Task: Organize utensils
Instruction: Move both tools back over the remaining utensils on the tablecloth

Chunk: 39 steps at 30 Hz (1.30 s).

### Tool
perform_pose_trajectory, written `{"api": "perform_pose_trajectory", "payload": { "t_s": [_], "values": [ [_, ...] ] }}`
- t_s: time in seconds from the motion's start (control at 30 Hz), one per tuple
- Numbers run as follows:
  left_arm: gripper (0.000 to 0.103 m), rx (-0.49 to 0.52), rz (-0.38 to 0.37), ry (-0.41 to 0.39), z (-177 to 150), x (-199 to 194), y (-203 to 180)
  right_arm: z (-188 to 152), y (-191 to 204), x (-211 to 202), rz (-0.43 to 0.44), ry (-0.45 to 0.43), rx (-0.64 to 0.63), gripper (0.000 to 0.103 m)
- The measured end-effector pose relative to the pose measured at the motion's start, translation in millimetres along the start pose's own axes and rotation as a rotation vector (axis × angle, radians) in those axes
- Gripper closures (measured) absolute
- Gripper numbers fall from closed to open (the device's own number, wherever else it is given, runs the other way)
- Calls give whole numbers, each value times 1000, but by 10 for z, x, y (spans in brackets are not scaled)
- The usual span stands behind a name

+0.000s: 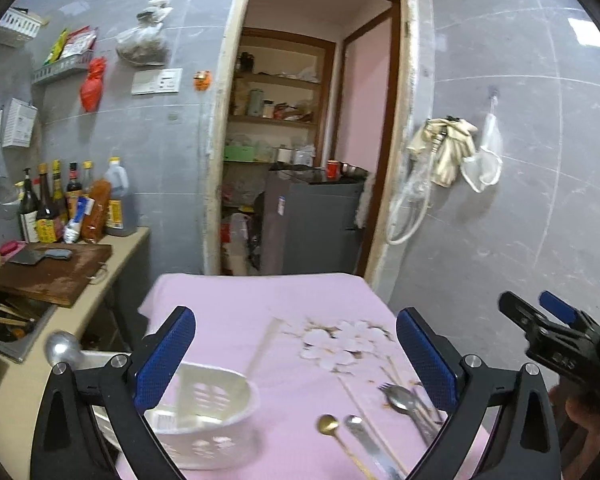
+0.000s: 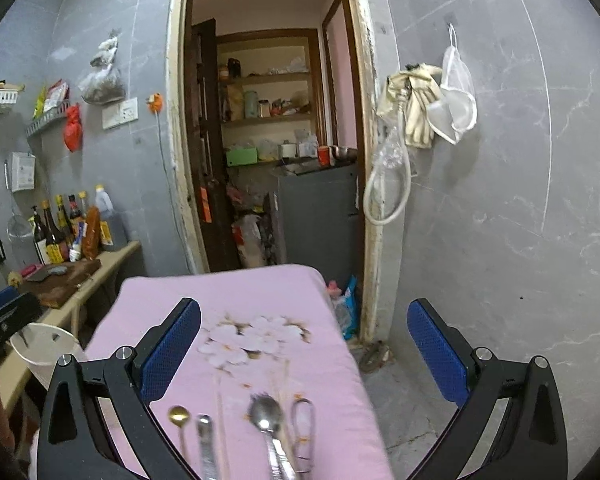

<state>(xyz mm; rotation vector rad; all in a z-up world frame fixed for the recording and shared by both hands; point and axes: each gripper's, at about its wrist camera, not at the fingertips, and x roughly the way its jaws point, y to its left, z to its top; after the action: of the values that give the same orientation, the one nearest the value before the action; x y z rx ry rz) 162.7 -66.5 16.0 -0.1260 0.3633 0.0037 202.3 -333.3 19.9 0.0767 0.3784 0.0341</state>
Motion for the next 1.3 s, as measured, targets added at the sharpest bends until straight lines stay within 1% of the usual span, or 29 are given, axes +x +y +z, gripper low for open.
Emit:
{"api": "perform_pose_trajectory", "payload": {
  "t_s": [0.17,0.33,0.57,0.67,0.73,0.8,0.87,0.9,0.97,1.03,1.1,1.17,1.2,1.3],
  "values": [
    [2,30,-18,50,-229,103,-318,-152,-250,271,-20,68,2,1],
    [2,61,0,110,-475,320,-553,-393,-365,554,-15,141,-1,1],
    [2,48,65,192,-803,667,-578,-823,-331,934,58,207,-1,1],
    [2,50,81,238,-940,815,-571,-999,-325,1081,81,245,14,2],
    [2,50,82,270,-1001,900,-550,-1065,-326,1144,78,270,19,2],
    [4,46,81,294,-1049,976,-517,-1109,-339,1191,75,289,23,7],
    [14,47,77,314,-1079,1043,-496,-1144,-328,1257,71,316,19,19],
    [16,48,75,326,-1103,1078,-490,-1162,-309,1292,68,336,12,25],
    [30,37,72,364,-1144,1173,-461,-1191,-267,1341,72,360,-4,31],
    [39,25,71,399,-1176,1257,-434,-1198,-225,1371,77,376,-23,33],
    [44,12,72,421,-1201,1306,-401,-1206,-173,1383,90,387,-39,43],
    [51,-1,69,437,-1230,1346,-375,-1234,-101,1398,99,404,-62,46],
    [53,-6,67,447,-1244,1360,-365,-1243,-82,1402,99,410,-68,47],
    [59,-18,63,473,-1276,1414,-337,-1274,-35,1440,102,442,-84,55]
  ]
}}
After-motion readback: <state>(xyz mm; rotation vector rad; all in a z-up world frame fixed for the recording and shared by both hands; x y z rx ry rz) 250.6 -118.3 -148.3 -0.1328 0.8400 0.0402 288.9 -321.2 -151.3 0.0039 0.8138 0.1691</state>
